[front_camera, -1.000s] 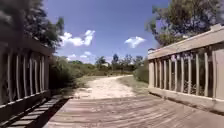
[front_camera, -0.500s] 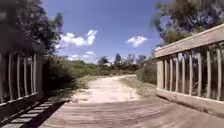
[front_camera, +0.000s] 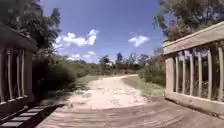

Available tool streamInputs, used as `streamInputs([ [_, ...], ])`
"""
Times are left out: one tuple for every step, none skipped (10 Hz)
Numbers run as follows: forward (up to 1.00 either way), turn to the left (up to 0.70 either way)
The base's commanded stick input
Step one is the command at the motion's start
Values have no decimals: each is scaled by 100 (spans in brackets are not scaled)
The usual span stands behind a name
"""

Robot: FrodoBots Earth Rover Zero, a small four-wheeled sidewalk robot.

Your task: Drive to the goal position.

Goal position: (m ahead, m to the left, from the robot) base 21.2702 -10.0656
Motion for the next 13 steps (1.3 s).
streamInputs([
  [70, 0],
  [70, 0],
  [70, 0],
  [70, 0],
  [70, 0],
  [70, 0],
  [70, 0],
  [70, 0],
  [70, 0],
  [70, 0],
  [70, 0],
  [70, 0],
  [70, 0],
])
